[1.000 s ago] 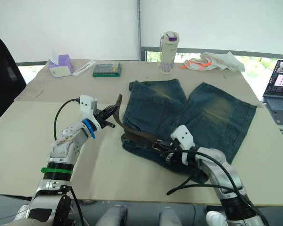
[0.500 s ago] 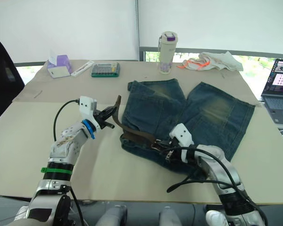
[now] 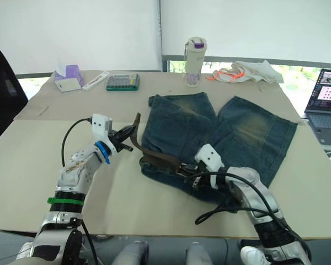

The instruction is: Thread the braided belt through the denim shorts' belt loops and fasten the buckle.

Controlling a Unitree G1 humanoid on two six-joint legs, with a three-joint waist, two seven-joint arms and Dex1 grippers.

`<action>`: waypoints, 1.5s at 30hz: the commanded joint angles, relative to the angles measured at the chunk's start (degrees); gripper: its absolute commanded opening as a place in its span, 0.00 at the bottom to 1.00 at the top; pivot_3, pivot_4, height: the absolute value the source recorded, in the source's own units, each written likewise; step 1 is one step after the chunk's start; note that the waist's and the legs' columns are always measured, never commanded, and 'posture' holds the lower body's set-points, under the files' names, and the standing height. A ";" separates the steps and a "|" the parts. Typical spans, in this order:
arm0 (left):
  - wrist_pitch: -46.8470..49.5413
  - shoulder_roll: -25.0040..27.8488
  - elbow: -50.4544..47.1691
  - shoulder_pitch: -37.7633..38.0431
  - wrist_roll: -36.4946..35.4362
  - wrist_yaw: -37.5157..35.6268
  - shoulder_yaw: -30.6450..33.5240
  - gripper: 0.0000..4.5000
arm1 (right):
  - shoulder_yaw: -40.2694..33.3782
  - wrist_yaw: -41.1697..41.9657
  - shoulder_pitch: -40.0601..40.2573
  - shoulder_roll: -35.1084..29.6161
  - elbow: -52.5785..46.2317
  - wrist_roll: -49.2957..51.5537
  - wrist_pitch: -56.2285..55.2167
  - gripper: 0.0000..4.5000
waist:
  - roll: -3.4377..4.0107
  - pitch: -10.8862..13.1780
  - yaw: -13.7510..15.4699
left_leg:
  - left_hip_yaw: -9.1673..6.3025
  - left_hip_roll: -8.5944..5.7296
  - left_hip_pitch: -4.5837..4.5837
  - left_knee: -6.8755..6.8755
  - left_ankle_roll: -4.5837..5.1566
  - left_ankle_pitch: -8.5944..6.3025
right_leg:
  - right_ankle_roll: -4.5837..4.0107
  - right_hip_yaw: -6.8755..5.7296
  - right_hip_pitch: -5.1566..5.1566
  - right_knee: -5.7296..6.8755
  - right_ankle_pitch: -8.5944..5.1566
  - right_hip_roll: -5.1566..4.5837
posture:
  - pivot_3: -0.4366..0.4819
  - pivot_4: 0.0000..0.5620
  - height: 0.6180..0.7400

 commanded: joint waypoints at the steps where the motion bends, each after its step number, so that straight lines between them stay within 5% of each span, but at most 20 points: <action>1: -1.66 0.68 -1.63 0.25 0.24 -0.22 0.65 0.00 | 1.61 -0.04 -0.86 -0.29 1.06 -1.34 0.72 0.01 | 0.00 0.00 -0.03 | 0.00 0.00 0.01 0.00 0.00 0.00 | 0.00 0.00 0.00 0.01 0.00 0.00 | 0.48 0.27 1.00; 36: -3.33 0.56 -1.10 0.26 0.93 -0.67 0.07 0.00 | 15.20 -2.62 -3.14 -2.27 3.93 -7.83 19.84 0.01 | -0.62 -0.69 -0.09 | 0.01 0.07 0.88 -0.15 -0.02 -0.01 | 0.16 -0.01 0.79 -0.12 -0.10 0.02 | 0.48 0.27 1.00; 45: -9.15 -2.10 4.99 -10.68 3.36 -2.84 -2.94 0.00 | 18.20 -1.48 -3.67 -2.68 6.25 -9.91 20.70 0.01 | -1.17 -1.16 0.11 | 0.00 0.08 0.93 -0.18 -0.03 -0.02 | 0.27 -0.04 0.81 -0.19 -0.16 0.03 | 0.48 0.27 1.00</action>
